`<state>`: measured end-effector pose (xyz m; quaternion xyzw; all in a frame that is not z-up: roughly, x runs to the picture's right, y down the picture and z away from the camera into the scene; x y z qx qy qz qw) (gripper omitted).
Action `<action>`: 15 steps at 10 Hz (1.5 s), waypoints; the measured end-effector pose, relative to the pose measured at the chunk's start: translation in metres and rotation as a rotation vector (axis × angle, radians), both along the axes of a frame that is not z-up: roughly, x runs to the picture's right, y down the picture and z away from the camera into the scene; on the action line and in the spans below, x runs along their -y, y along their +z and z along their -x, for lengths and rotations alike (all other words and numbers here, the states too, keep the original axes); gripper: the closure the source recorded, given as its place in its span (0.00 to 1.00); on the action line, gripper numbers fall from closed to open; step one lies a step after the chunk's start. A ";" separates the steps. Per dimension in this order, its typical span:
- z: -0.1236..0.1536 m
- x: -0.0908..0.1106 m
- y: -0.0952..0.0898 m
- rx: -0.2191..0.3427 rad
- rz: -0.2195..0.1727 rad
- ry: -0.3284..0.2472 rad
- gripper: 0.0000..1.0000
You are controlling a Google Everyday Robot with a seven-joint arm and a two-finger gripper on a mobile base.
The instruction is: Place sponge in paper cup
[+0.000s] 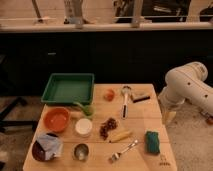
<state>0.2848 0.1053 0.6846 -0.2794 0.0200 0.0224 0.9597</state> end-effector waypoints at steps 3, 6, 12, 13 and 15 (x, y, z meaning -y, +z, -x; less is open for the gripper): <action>0.000 0.000 0.000 0.000 0.000 0.000 0.20; 0.000 0.000 0.000 0.000 0.000 0.000 0.20; -0.001 0.005 -0.004 -0.021 -0.015 0.017 0.20; -0.004 0.011 -0.011 -0.085 -0.026 0.093 0.20; -0.009 0.010 -0.011 -0.231 -0.027 0.289 0.20</action>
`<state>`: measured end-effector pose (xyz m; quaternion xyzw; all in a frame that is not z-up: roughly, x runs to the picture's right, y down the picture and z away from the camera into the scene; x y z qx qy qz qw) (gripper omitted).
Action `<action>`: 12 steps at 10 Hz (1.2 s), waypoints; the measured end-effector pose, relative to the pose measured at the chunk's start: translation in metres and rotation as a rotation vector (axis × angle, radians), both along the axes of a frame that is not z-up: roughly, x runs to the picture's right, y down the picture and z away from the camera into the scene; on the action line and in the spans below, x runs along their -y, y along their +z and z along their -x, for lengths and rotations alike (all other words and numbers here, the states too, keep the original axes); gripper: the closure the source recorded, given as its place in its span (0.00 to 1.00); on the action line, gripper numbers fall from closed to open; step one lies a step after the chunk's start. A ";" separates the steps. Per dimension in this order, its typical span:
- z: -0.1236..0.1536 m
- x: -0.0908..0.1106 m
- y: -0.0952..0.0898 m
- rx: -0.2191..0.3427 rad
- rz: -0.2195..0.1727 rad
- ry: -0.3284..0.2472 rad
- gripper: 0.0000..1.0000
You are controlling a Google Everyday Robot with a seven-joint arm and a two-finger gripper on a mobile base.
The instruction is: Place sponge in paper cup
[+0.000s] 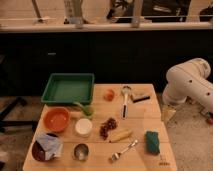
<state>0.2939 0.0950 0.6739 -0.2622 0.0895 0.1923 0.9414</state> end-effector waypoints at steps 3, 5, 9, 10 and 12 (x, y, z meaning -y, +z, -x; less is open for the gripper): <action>0.001 -0.020 0.013 -0.181 0.029 0.305 0.20; 0.005 -0.026 0.015 -0.254 0.013 0.433 0.20; 0.008 -0.027 0.016 -0.293 0.003 0.499 0.20; 0.007 -0.027 0.016 -0.300 -0.001 0.502 0.20; 0.005 -0.036 0.022 -0.385 -0.009 0.569 0.20</action>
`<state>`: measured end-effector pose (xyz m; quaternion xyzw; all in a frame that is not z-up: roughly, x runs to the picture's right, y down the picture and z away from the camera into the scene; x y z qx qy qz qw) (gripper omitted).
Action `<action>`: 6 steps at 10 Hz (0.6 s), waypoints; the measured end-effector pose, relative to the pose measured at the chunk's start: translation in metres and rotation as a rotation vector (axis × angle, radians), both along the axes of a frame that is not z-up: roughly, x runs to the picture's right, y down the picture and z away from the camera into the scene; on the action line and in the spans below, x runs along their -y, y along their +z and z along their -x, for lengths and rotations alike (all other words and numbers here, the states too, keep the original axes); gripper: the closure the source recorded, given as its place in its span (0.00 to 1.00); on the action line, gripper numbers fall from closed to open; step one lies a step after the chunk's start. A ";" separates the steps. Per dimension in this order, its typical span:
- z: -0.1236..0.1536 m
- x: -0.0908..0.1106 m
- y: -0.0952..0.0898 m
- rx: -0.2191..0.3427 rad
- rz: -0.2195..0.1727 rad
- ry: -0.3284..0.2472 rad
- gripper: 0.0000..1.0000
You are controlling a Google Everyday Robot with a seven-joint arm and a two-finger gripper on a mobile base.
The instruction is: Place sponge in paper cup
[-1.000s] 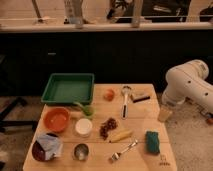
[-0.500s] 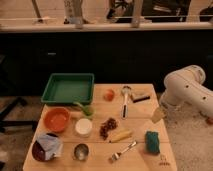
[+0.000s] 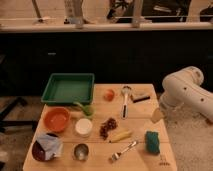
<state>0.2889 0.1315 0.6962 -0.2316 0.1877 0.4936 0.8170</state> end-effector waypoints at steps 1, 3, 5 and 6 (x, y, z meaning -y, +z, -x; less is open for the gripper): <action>0.001 -0.009 0.010 -0.053 0.007 0.063 0.20; -0.001 -0.026 0.022 -0.120 0.025 0.152 0.20; -0.001 -0.034 0.024 -0.151 0.041 0.194 0.20; 0.003 -0.041 0.026 -0.169 0.057 0.224 0.20</action>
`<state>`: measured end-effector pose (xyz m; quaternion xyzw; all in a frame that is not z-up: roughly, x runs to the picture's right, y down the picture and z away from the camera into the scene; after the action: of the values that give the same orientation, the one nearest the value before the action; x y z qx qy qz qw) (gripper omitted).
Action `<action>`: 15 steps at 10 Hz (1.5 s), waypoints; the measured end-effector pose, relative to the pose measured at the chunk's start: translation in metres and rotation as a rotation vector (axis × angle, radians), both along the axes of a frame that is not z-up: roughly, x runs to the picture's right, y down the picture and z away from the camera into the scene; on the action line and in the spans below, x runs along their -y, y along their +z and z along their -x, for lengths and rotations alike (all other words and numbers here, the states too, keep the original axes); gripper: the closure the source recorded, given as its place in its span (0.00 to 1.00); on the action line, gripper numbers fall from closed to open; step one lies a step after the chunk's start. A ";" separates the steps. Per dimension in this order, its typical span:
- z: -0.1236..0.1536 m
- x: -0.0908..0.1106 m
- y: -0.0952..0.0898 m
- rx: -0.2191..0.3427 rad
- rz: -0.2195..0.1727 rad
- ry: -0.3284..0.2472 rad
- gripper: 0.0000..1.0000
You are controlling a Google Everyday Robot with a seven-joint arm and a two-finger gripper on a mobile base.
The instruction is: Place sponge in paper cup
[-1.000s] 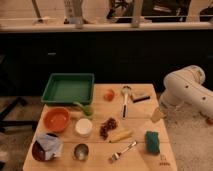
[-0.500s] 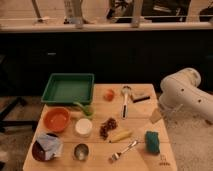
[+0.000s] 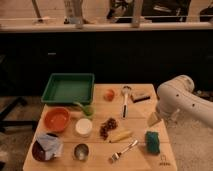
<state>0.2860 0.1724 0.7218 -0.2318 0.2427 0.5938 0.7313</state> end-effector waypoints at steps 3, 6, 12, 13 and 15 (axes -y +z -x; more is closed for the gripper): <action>0.013 -0.021 0.002 -0.014 0.027 0.036 0.20; 0.023 -0.042 0.008 -0.010 0.026 0.042 0.20; 0.016 -0.070 0.026 -0.013 0.059 0.161 0.20; 0.012 -0.074 0.029 -0.022 0.066 0.198 0.20; 0.008 -0.083 0.035 -0.032 0.084 0.248 0.20</action>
<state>0.2785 0.2551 0.7572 -0.2810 0.2486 0.6725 0.6379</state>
